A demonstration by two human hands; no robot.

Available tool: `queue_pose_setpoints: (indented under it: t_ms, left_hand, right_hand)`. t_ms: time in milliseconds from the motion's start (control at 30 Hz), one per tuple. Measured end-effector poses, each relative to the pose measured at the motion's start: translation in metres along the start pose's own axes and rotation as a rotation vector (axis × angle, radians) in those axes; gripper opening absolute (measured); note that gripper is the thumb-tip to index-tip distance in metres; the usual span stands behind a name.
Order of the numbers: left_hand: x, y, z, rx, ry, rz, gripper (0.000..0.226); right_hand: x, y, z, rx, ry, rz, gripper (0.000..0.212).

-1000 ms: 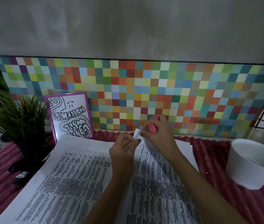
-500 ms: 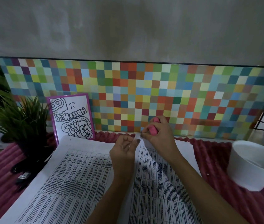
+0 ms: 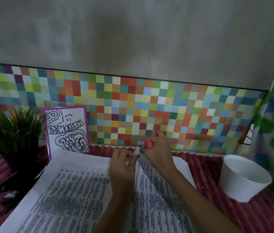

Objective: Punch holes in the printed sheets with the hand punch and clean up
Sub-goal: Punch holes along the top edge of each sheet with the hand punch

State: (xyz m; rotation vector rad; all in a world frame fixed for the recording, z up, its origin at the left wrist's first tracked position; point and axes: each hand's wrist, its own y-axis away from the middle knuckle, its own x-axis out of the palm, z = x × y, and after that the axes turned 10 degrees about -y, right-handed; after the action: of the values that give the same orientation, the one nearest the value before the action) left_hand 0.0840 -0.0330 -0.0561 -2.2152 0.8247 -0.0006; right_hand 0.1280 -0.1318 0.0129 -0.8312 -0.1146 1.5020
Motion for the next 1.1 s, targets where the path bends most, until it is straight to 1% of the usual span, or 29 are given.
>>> queue_pose_setpoints:
  t_ms: [100, 233, 333, 367, 400, 433, 500, 567, 600, 633, 667, 700, 767, 800, 833, 900, 1000, 1067, 1100]
  left_hand:
    - [-0.003, 0.001, -0.003, 0.010, -0.059, 0.013, 0.018]
    - [-0.007, -0.001, -0.002, -0.029, -0.077, 0.047, 0.016]
    - [-0.009, -0.002, -0.002, -0.020, -0.035, 0.069, 0.016]
    - [-0.010, -0.002, -0.003, -0.008, -0.002, 0.081, 0.016]
    - [-0.010, -0.002, -0.004, -0.003, 0.044, 0.094, 0.018]
    - [-0.011, -0.002, -0.006, -0.015, 0.095, 0.105, 0.022]
    - [-0.011, -0.004, -0.011, -0.080, 0.208, 0.130, 0.023]
    - [-0.011, -0.009, -0.011, -0.167, 0.301, 0.206, 0.012]
    - [-0.011, -0.010, -0.010, -0.215, 0.333, 0.284, 0.013]
    - [-0.010, -0.011, -0.006, -0.241, 0.343, 0.366, 0.021]
    - [-0.009, -0.012, -0.002, -0.246, 0.333, 0.433, 0.028]
    - [-0.008, -0.013, 0.002, -0.242, 0.318, 0.470, 0.029]
    - [-0.010, -0.014, 0.004, -0.271, 0.360, 0.486, 0.021]
    - [-0.010, -0.015, 0.004, -0.308, 0.394, 0.481, 0.018]
    - [-0.011, -0.016, 0.002, -0.341, 0.419, 0.474, 0.017]
    - [-0.013, -0.018, -0.002, -0.378, 0.447, 0.484, 0.018]
    - [-0.014, -0.017, -0.006, -0.372, 0.465, 0.499, 0.018]
    - [-0.015, -0.016, -0.008, -0.354, 0.459, 0.500, 0.018]
    - [-0.014, -0.016, -0.009, -0.353, 0.454, 0.504, 0.019]
  right_hand:
    - [-0.001, 0.000, 0.003, 0.012, 0.062, 0.018, 0.043]
    - [0.001, -0.001, 0.006, 0.043, -0.011, 0.025, 0.041]
    - [-0.006, -0.004, 0.007, 0.095, -0.047, 0.089, 0.013]
    - [-0.010, -0.006, 0.007, 0.127, -0.037, 0.143, 0.020]
    - [-0.014, -0.007, 0.006, 0.168, -0.027, 0.201, 0.032]
    - [-0.019, -0.008, 0.006, 0.206, -0.015, 0.245, 0.037]
    - [-0.025, -0.008, 0.007, 0.244, 0.015, 0.265, 0.029]
    - [-0.028, -0.005, 0.009, 0.231, 0.040, 0.258, 0.033]
    - [-0.028, -0.004, 0.011, 0.222, 0.042, 0.264, 0.031]
    - [-0.028, -0.003, 0.013, 0.217, 0.025, 0.270, 0.027]
    - [-0.029, -0.003, 0.015, 0.220, -0.005, 0.285, 0.025]
    - [-0.030, -0.003, 0.018, 0.222, -0.038, 0.298, 0.025]
    - [-0.035, -0.003, 0.023, 0.197, -0.045, 0.319, 0.042]
    - [-0.037, -0.003, 0.023, 0.158, -0.008, 0.328, 0.044]
    - [-0.039, -0.002, 0.024, 0.134, 0.040, 0.344, 0.039]
    - [-0.041, 0.002, 0.025, 0.133, 0.094, 0.387, 0.021]
    - [-0.042, 0.005, 0.030, 0.088, 0.094, 0.383, 0.007]
    - [-0.042, 0.006, 0.035, 0.047, 0.135, 0.435, 0.015]
    - [-0.041, 0.005, 0.035, 0.063, 0.132, 0.449, 0.018]
